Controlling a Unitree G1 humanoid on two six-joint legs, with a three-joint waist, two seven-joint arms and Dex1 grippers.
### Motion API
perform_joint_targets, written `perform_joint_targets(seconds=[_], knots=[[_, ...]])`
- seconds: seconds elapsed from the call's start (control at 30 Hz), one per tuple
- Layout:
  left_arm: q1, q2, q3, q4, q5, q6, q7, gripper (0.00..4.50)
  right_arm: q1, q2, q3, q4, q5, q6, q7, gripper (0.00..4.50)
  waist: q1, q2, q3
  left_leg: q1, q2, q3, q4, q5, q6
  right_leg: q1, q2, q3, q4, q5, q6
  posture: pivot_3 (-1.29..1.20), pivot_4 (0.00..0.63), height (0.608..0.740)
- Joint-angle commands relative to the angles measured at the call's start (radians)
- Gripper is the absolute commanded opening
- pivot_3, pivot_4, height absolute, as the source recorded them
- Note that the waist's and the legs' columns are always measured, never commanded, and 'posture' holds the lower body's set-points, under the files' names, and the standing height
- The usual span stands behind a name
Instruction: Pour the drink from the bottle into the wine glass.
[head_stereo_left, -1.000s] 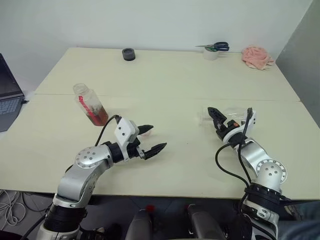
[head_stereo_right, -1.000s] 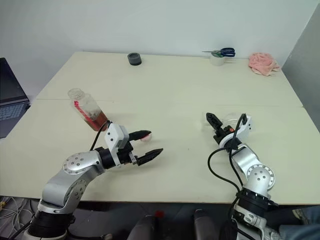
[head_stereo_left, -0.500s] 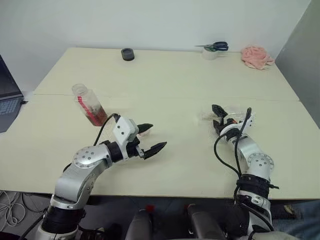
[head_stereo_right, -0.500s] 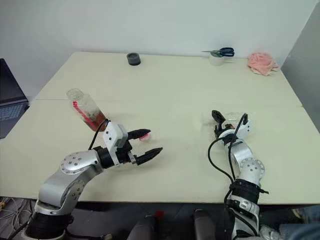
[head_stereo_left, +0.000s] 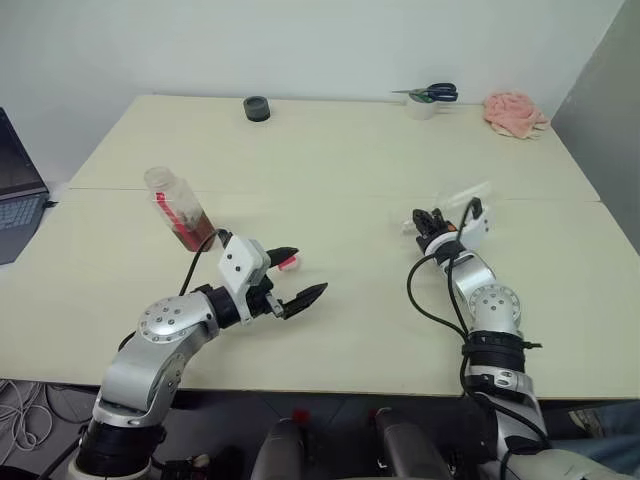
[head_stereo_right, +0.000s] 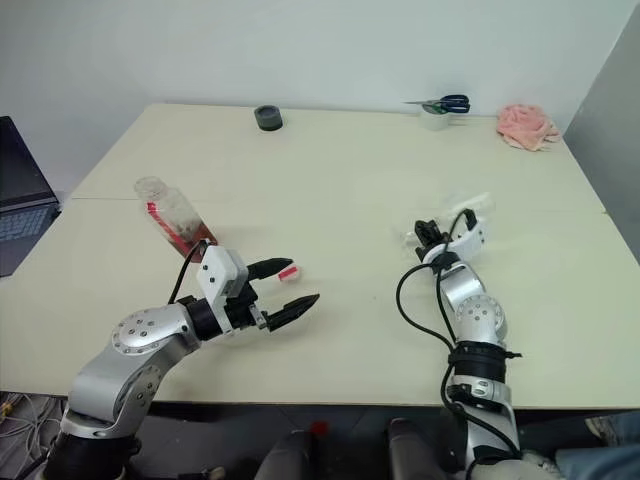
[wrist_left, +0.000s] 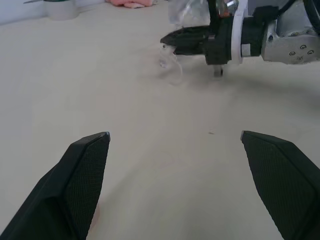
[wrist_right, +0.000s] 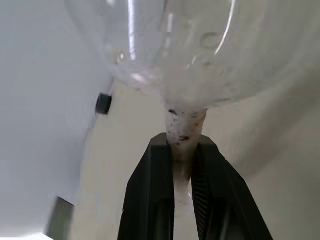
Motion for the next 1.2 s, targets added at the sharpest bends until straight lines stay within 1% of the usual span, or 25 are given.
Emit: perform_joint_targets(seconds=[0.03, 0.1, 0.13, 0.33, 0.43, 0.53, 0.7, 0.8, 1.17, 1.2], knots=[[0.020, 0.018, 0.054, -0.053, -0.012, 0.005, 0.020, 4.50, -0.056, -0.076, 0.259, -0.165, -0.229, -0.110, 0.193, 0.17, -0.001, 0.000, 0.000, -0.001, 0.000, 0.000, -0.001, 0.000, 0.000, -0.002, 0.000, 0.000, 0.000, 0.000, 0.000, 0.00, 0.150, 0.740], [0.039, 0.023, 0.080, -0.067, -0.023, 0.014, 0.031, 4.50, -0.068, -0.111, 0.392, -0.167, -0.386, -0.246, 0.283, 0.17, -0.006, 0.000, 0.000, -0.001, 0.002, 0.002, -0.004, 0.000, 0.000, -0.004, 0.002, 0.002, 0.000, 0.000, -0.001, 0.00, 0.150, 0.740], [0.047, 0.024, 0.090, -0.071, -0.027, 0.017, 0.035, 4.50, -0.067, -0.114, 0.433, -0.153, -0.442, -0.312, 0.312, 0.17, -0.008, 0.000, 0.000, -0.001, 0.002, 0.003, -0.006, 0.000, 0.000, -0.005, 0.003, 0.003, 0.000, 0.000, -0.001, 0.00, 0.150, 0.740], [0.097, 0.028, 0.159, -0.103, -0.066, 0.048, 0.054, 4.50, -0.047, -0.056, 0.575, 0.065, -0.657, -0.638, 0.413, 0.17, -0.008, -0.002, -0.001, -0.001, 0.003, 0.004, -0.007, 0.000, 0.000, -0.006, 0.003, 0.006, 0.000, 0.000, -0.003, 0.00, 0.150, 0.740], [0.130, 0.024, 0.217, -0.128, -0.114, 0.078, 0.069, 4.50, -0.045, -0.037, 0.602, 0.185, -0.707, -0.705, 0.457, 0.17, -0.007, -0.003, -0.001, -0.001, 0.002, 0.007, -0.006, 0.000, -0.001, -0.006, 0.002, 0.009, 0.000, 0.002, -0.005, 0.00, 0.150, 0.740], [0.164, 0.038, 0.253, -0.153, -0.126, 0.093, 0.075, 4.50, -0.066, -0.029, 0.602, 0.269, -0.747, -0.722, 0.474, 0.17, -0.005, -0.003, -0.001, -0.001, 0.002, 0.008, -0.005, 0.000, -0.001, -0.006, 0.002, 0.010, 0.000, 0.002, -0.005, 0.00, 0.150, 0.740], [0.194, 0.040, 0.266, -0.189, -0.140, 0.110, 0.093, 4.50, -0.098, -0.031, 0.601, 0.371, -0.805, -0.736, 0.487, 0.17, -0.005, -0.003, -0.001, 0.001, 0.003, 0.009, -0.005, 0.000, -0.001, -0.006, 0.003, 0.012, 0.001, 0.002, -0.004, 0.00, 0.150, 0.740], [0.203, 0.040, 0.269, -0.203, -0.141, 0.116, 0.103, 4.50, -0.107, -0.007, 0.567, 0.394, -0.767, -0.670, 0.515, 0.17, -0.006, -0.004, -0.001, 0.002, 0.003, 0.008, -0.005, 0.000, -0.001, -0.006, 0.005, 0.012, 0.002, 0.002, -0.004, 0.00, 0.150, 0.740], [0.187, 0.051, 0.266, -0.185, -0.133, 0.115, 0.107, 4.50, -0.113, 0.003, 0.548, 0.428, -0.799, -0.635, 0.539, 0.17, -0.009, -0.005, -0.002, 0.004, 0.004, 0.009, -0.005, 0.000, -0.001, -0.003, 0.005, 0.012, 0.002, 0.002, -0.003, 0.00, 0.150, 0.740], [0.187, 0.052, 0.266, -0.184, -0.132, 0.115, 0.107, 4.50, -0.112, 0.003, 0.544, 0.425, -0.798, -0.632, 0.538, 0.52, -0.009, -0.005, -0.002, 0.005, 0.004, 0.009, -0.005, 0.000, -0.001, -0.003, 0.005, 0.012, 0.002, 0.002, -0.003, 0.00, 0.150, 0.740]])
